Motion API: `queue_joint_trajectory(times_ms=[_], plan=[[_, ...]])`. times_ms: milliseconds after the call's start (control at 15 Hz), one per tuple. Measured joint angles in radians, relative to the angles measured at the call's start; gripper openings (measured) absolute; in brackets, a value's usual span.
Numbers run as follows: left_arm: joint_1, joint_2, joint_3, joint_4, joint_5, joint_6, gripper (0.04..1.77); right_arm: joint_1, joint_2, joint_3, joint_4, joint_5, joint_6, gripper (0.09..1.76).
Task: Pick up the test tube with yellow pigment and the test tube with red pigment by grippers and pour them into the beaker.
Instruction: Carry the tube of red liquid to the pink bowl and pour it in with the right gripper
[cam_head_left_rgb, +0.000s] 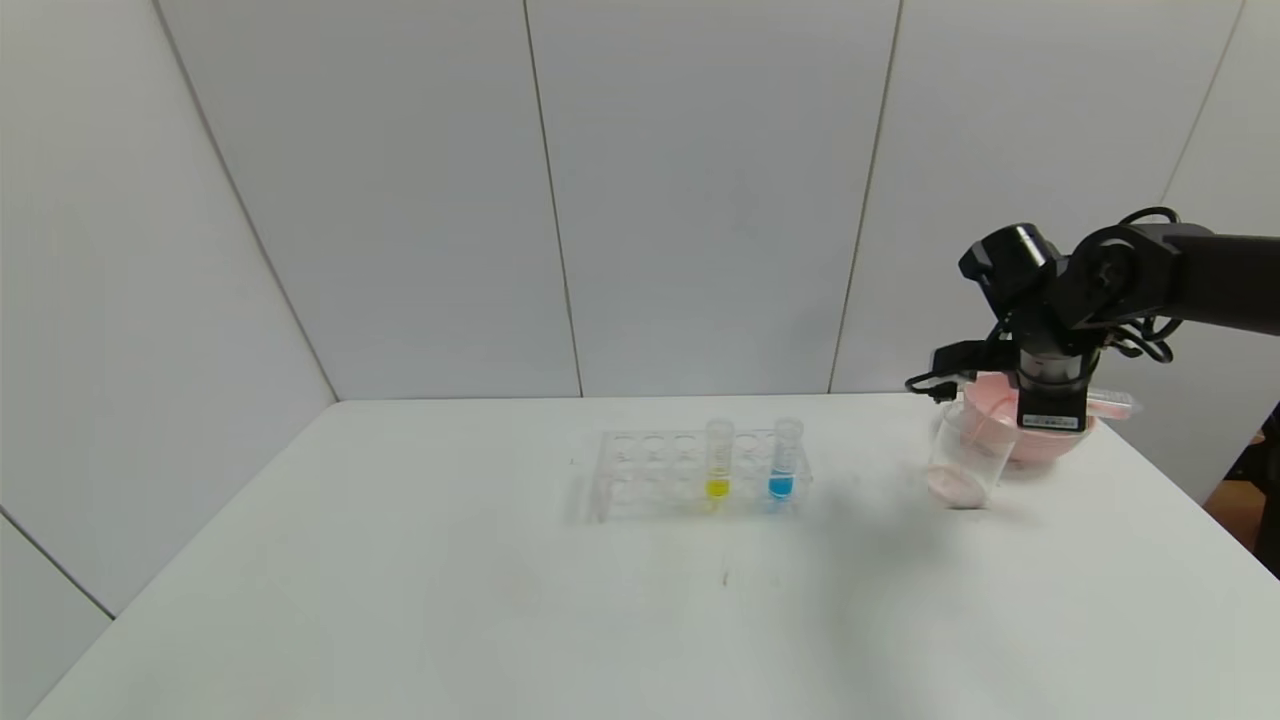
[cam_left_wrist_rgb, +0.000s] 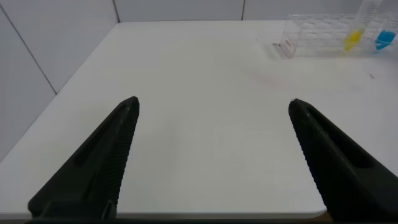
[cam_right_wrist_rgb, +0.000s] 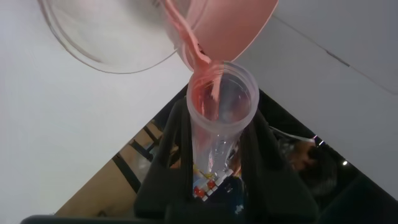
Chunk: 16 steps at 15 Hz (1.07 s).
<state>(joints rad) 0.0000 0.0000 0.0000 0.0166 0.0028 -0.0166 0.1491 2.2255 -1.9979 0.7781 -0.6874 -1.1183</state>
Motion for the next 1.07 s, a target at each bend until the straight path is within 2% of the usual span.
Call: queue_joint_trajectory(times_ms=[200,533,1067], plan=[[0.0,0.0,0.0,0.0,0.0,0.0,1.72,0.016,0.007,0.0,-0.003,-0.059,-0.043,0.5],[0.0,0.0,0.0,0.0,0.0,0.0,1.72,0.031,0.012,0.0,-0.005,-0.096,-0.109,0.5],[0.0,0.0,0.0,0.0,0.0,0.0,1.72,0.051,0.013,0.001,0.049,-0.108,-0.157,0.5]])
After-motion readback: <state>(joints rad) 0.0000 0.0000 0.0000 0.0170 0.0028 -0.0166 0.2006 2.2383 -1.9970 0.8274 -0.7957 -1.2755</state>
